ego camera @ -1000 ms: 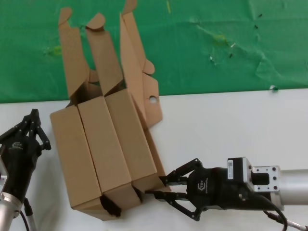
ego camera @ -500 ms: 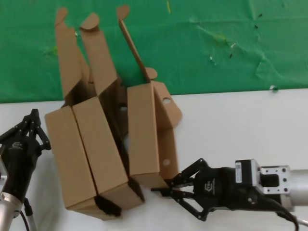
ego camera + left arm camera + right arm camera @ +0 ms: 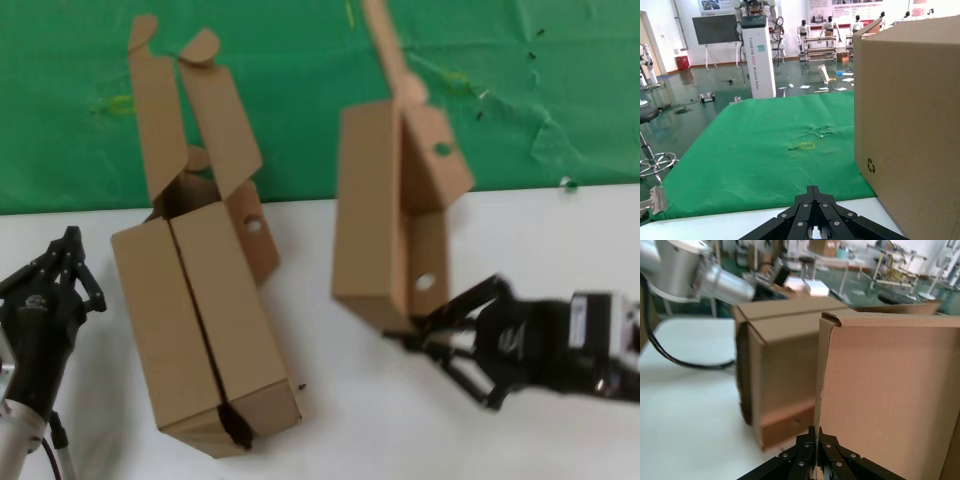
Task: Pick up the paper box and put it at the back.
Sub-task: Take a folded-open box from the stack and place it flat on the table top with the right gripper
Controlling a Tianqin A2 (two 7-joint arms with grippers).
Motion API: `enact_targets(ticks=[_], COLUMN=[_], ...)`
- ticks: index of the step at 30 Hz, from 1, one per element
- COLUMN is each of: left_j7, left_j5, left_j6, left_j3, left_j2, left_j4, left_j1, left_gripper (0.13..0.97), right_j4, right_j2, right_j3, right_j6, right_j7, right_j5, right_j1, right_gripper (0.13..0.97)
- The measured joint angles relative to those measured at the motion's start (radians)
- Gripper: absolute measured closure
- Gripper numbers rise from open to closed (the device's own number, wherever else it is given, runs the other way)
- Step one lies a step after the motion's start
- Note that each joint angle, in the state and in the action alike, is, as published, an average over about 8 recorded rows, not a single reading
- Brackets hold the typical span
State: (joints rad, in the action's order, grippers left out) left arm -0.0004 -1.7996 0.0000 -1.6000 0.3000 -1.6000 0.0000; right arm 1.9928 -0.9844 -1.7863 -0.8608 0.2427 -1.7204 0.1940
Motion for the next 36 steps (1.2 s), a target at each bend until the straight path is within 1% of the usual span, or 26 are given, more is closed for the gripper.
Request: enact_targets(ticks=[4, 8, 12, 17, 22, 26, 31, 36], left_j7=[0.0, 0.0, 0.0, 0.0, 0.0, 0.0, 0.0, 0.0], left_j5=[0.0, 0.0, 0.0, 0.0, 0.0, 0.0, 0.0, 0.0], left_j6=[0.0, 0.0, 0.0, 0.0, 0.0, 0.0, 0.0, 0.0], left_j3=[0.0, 0.0, 0.0, 0.0, 0.0, 0.0, 0.0, 0.0], left_j2=[0.0, 0.0, 0.0, 0.0, 0.0, 0.0, 0.0, 0.0], left_j4=[0.0, 0.0, 0.0, 0.0, 0.0, 0.0, 0.0, 0.0], left_j1=[0.0, 0.0, 0.0, 0.0, 0.0, 0.0, 0.0, 0.0], left_gripper=[0.954, 0.954, 0.954, 0.954, 0.954, 0.954, 0.954, 0.954], right_j4=[0.04, 0.053, 0.029, -0.057, -0.183, -0.302, -0.433, -0.523], right_j2=[-0.055, -0.069, -0.035, 0.069, 0.208, 0.321, 0.447, 0.56], right_j3=[0.02, -0.005, -0.077, -0.189, -0.279, -0.343, -0.41, -0.465], right_j6=[-0.003, -0.062, -0.164, -0.308, -0.424, -0.474, -0.475, -0.448], right_j7=[0.121, 0.265, 0.397, 0.498, 0.516, 0.495, 0.447, 0.397], right_j5=[0.089, 0.233, 0.407, 0.628, 0.806, 0.919, 1.053, 1.163], right_j1=[0.042, 0.149, 0.306, 0.513, 0.672, 0.769, 0.845, 0.872], right_gripper=[0.945, 0.945, 0.945, 0.945, 0.946, 0.946, 0.946, 0.946])
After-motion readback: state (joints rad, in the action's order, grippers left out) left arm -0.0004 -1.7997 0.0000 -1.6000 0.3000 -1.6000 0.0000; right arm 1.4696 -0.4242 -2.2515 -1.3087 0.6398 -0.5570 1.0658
